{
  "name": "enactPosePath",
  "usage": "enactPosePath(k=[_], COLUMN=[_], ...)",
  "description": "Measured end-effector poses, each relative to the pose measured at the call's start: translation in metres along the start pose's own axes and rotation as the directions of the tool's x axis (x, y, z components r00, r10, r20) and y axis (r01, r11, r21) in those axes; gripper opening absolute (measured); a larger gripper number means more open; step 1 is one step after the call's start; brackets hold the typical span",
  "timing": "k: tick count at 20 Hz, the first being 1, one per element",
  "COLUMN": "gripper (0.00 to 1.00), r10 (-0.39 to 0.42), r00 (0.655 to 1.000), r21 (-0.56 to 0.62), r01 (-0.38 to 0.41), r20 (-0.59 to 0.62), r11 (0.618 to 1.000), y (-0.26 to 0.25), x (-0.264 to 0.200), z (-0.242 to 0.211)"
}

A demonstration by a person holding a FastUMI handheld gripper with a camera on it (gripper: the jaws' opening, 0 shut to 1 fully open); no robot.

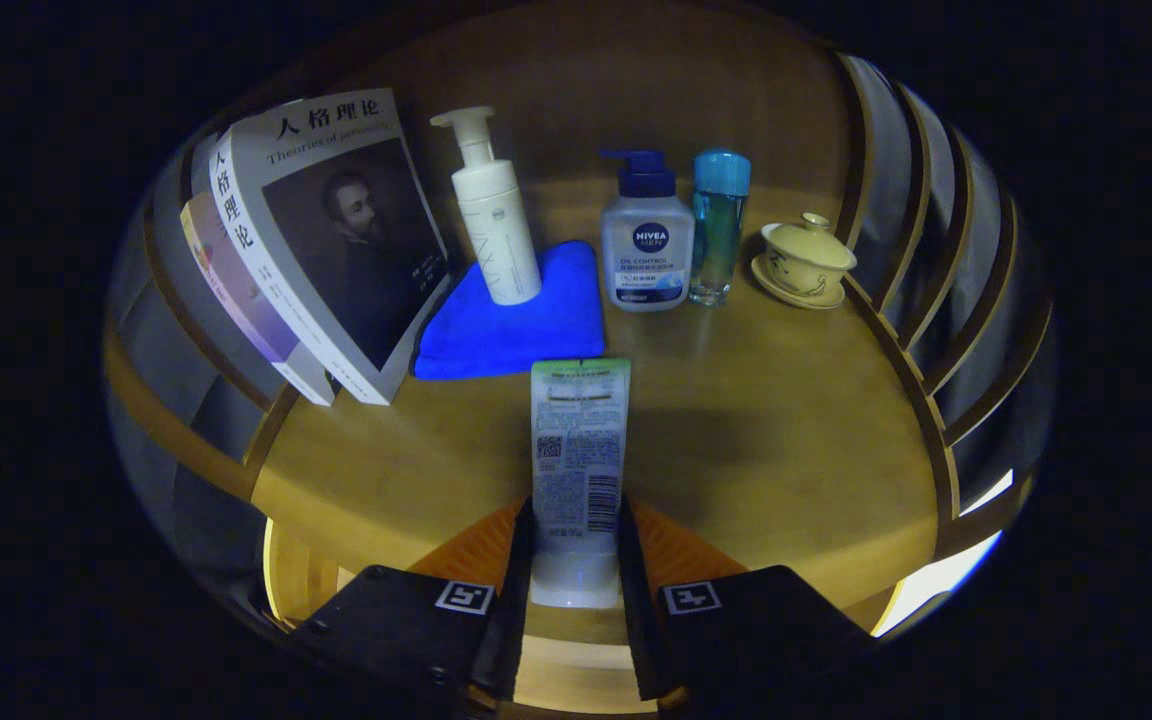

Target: Pull open the drawer, take out the items inside it, and place them on the countertop above the cabinet.

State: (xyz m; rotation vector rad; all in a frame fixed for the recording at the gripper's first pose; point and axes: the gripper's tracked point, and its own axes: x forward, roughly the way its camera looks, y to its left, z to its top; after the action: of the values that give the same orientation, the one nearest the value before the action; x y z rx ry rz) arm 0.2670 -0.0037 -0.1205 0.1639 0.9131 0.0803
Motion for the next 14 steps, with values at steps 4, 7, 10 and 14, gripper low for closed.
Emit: enactPosePath(k=[4, 7, 10, 14], gripper=[0.53, 0.67, 1.0, 0.98], r10=[-0.001, 0.004, 0.002, -0.004], r00=[1.0, 0.997, 0.986, 0.922], r21=[-0.008, -0.029, -0.036, -0.101], r01=[0.001, -0.002, 0.004, 0.047], r20=[0.027, 0.077, 0.165, 0.387], r11=[1.0, 1.0, 0.999, 0.994], y=[0.002, 0.002, -0.001, -0.002], x=[-0.001, -0.01, -0.031, -0.085], z=[0.001, 0.004, 0.01, 0.03])
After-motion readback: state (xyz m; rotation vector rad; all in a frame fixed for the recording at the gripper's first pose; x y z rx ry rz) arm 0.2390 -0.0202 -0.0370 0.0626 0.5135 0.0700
